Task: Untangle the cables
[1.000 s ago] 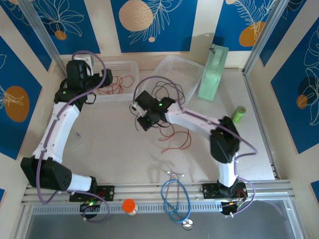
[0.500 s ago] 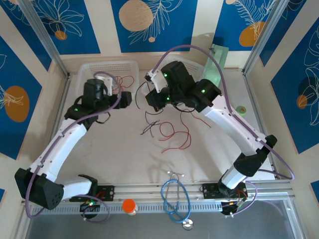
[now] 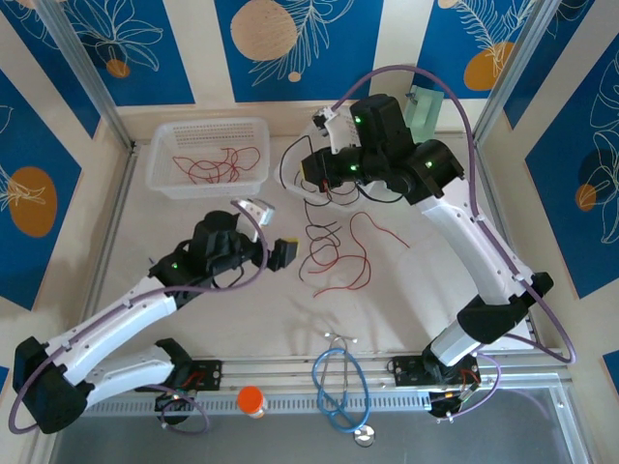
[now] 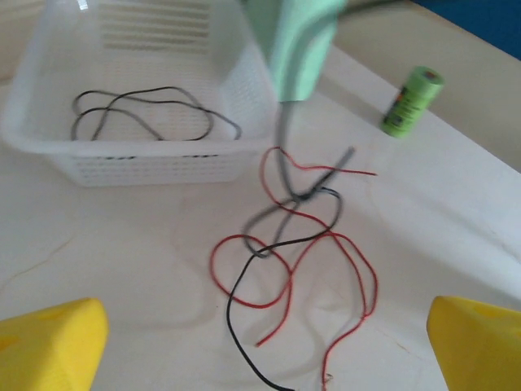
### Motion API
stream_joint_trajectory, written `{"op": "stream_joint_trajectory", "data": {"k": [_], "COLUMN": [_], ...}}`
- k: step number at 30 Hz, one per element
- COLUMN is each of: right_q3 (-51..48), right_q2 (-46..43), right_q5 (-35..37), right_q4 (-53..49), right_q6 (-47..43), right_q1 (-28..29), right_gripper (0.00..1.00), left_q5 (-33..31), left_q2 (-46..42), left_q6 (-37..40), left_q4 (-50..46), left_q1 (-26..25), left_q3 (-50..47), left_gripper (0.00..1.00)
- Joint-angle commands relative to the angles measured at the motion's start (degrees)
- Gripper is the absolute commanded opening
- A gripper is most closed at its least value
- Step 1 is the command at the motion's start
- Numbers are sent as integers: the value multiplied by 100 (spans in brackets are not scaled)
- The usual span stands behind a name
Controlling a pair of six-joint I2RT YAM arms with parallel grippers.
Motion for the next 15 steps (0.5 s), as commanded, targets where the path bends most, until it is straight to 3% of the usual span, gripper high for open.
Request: {"op": "stream_joint_trajectory", "data": {"k": [1,11,15], "right_q3": [-39,-293,-444], "right_q2": [-158,-354,-426], "right_q5": [-254,-52,-117], "right_q4": [153,442,651], "right_q6": [198,697,879], "right_q1": [4,17,78], "right_gripper": [0,0,0], "left_q5": [110,-887,-1195], "left_q2": [79,1244,1539], "left_q6": [223,-141,-281], "left_q4": [785,2740,3051], "left_q1": [-347,-1255,-1423], "left_q3": [-327,-784,-696], "left_gripper": [100,100,100]}}
